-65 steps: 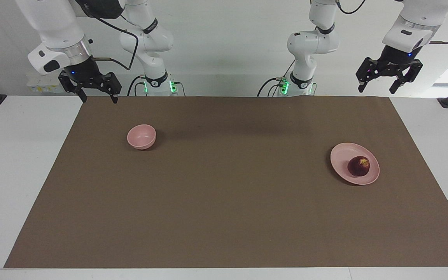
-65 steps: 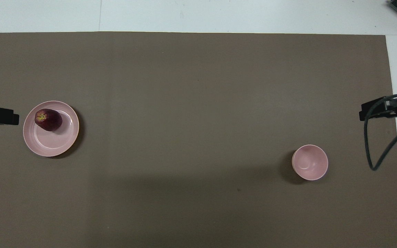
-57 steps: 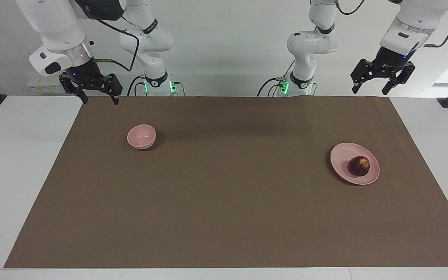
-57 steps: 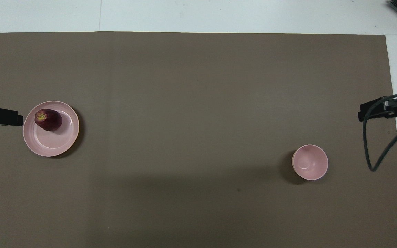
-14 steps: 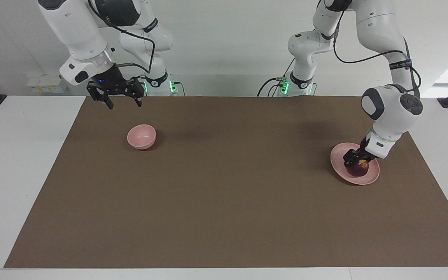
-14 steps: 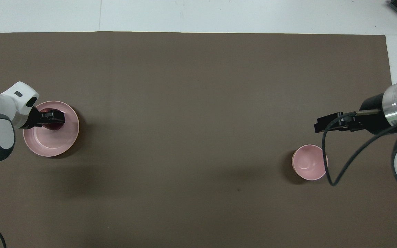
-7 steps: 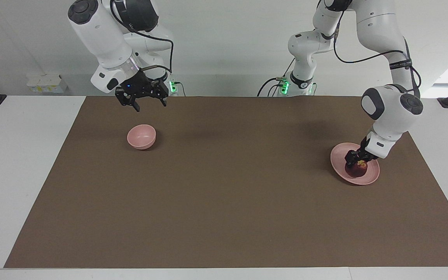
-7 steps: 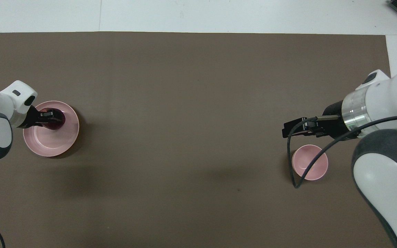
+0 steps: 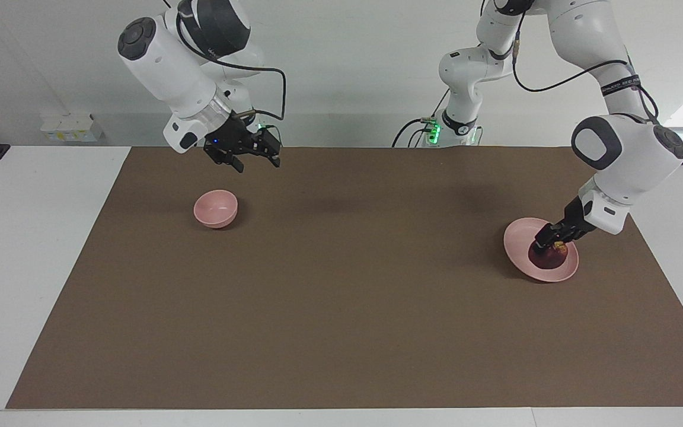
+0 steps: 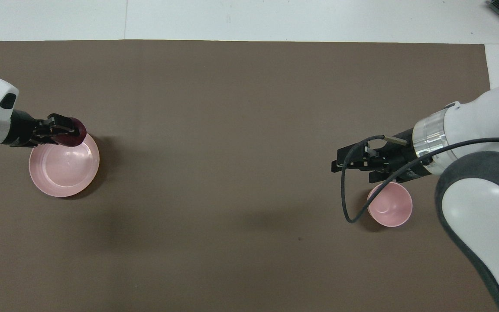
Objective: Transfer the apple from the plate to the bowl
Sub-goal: 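Lift the apple with the left gripper while the right gripper approaches it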
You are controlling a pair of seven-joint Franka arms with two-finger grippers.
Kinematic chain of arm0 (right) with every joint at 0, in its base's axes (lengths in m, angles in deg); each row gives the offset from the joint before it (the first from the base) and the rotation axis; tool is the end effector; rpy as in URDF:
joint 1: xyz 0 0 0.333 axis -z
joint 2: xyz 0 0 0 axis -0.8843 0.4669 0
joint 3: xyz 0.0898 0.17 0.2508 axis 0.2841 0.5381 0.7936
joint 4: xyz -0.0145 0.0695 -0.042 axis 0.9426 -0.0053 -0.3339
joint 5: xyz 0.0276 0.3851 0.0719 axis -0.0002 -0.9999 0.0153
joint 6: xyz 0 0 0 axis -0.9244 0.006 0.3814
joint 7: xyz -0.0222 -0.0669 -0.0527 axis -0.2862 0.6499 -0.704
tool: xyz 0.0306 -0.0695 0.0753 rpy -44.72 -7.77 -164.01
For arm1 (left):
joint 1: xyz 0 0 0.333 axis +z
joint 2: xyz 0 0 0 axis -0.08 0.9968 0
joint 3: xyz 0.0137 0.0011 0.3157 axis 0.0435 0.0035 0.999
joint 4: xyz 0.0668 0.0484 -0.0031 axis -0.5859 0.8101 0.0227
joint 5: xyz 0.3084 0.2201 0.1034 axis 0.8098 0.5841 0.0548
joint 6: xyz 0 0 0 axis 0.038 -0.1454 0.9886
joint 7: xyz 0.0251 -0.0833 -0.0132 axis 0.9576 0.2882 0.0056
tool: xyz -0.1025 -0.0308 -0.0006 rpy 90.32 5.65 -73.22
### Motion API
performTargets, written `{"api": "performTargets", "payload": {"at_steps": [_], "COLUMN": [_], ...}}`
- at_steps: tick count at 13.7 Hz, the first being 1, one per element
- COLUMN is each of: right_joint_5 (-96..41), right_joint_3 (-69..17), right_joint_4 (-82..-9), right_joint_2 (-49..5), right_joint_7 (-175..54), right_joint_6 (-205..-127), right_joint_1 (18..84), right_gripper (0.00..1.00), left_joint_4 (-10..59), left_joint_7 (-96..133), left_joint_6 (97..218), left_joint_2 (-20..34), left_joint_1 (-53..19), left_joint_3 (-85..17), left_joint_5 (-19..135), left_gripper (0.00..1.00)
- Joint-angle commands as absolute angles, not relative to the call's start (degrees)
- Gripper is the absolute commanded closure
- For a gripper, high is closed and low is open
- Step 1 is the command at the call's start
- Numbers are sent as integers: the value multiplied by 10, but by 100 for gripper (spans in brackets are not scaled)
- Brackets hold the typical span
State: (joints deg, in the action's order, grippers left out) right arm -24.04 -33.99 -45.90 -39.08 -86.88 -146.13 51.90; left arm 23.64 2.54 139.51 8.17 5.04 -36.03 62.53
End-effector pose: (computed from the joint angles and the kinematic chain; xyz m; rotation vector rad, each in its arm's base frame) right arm 0.5320 0.1330 0.5438 -2.6809 0.3199 0.2704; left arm 0.6061 0.0370 0.4122 2.7897 0.3646 0.0511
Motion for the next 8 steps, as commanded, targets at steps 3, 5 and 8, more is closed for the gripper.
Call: {"api": "performTargets", "payload": {"at_steps": [3,5,8], "right_joint_5": [-326,-370,-418], "right_joint_3": [-339,-340,-340], "right_joint_4": [-487,-483,-482], "right_joint_2": [-375,-349,-331], "right_joint_7": [-1003,-1088,-1162], "right_joint_6": [-1517,-1530,-1554], "right_joint_1": [500,487,485], "right_gripper": [0,0,0], "left_joint_4": [239,245,248], "left_joint_7": [27,36,45], "left_joint_6": [1319,1302,1252], "left_joint_2": [49,26,9], "left_joint_1": [48,48,48], "left_joint_3": [-374,-398,-403], "left_joint_5": [468,399,311], "left_gripper": [100,100,100]}}
